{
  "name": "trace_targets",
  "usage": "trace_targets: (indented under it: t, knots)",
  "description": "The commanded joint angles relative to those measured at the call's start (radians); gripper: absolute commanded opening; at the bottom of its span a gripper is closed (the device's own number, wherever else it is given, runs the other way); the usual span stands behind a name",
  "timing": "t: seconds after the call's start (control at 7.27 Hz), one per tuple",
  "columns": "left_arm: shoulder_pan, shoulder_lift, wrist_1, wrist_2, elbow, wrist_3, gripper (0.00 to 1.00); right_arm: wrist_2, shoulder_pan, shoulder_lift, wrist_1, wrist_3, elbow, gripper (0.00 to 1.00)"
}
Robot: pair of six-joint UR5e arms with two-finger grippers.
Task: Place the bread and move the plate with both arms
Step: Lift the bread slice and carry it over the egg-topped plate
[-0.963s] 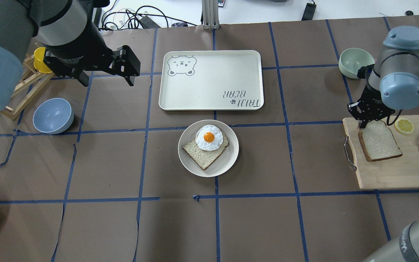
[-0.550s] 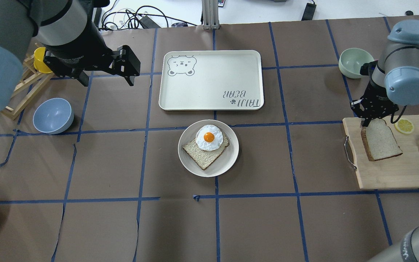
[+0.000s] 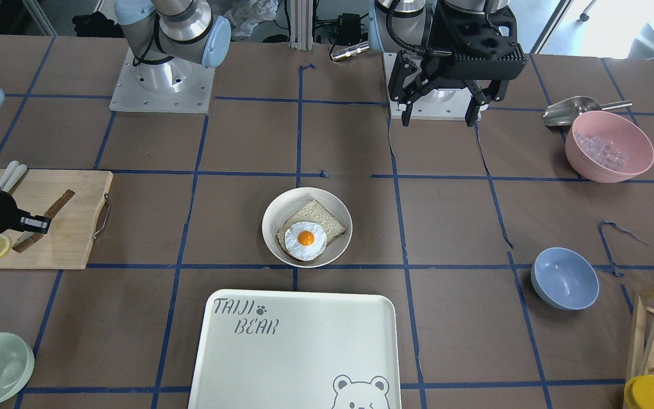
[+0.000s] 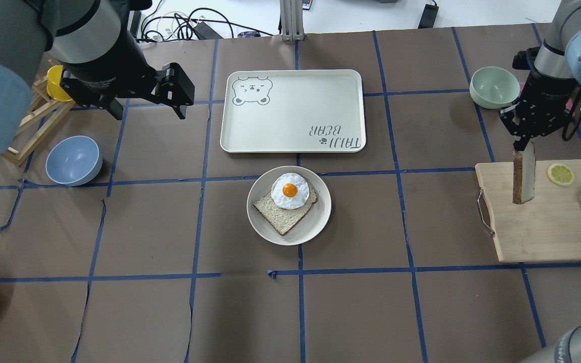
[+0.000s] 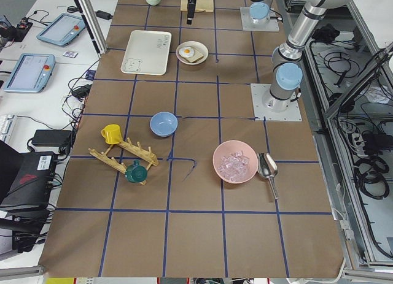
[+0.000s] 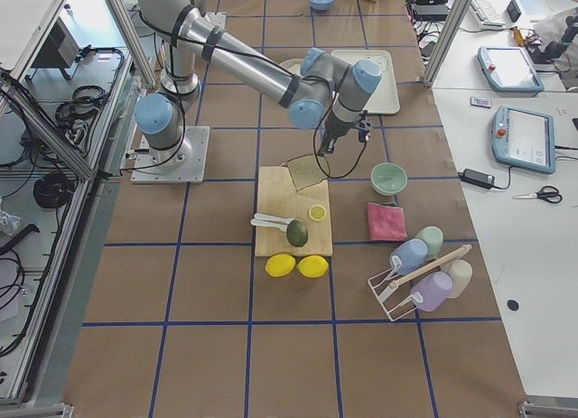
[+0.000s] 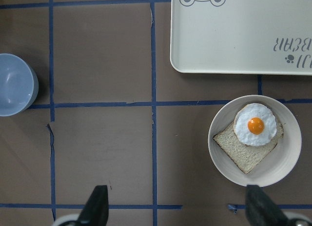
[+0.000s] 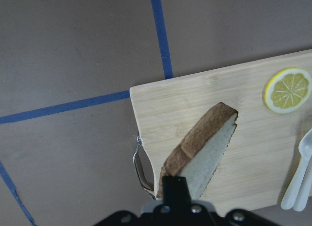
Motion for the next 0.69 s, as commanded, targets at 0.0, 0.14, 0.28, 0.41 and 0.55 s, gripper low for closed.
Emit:
trace_targets:
  t: [0.0,0.14,0.28,0.41,0.55]
  knots:
    - [0.000,0.000,0.000,0.001,0.000,0.000,1.00,0.005,0.055,-0.033,0.058,0.072,-0.034,0.00]
    - [0.000,0.000,0.001,0.001,0.000,0.000,1.00,0.007,0.086,-0.044,0.069,0.098,-0.034,0.00]
    - [0.000,0.000,0.000,0.001,0.000,0.000,1.00,0.013,0.147,-0.058,0.087,0.185,-0.034,0.00]
    - [0.000,0.000,0.000,0.001,0.000,0.000,1.00,0.080,0.221,-0.060,0.095,0.289,-0.036,0.00]
    - [0.000,0.000,0.000,0.001,0.000,0.000,1.00,0.135,0.278,-0.060,0.094,0.413,-0.039,0.00]
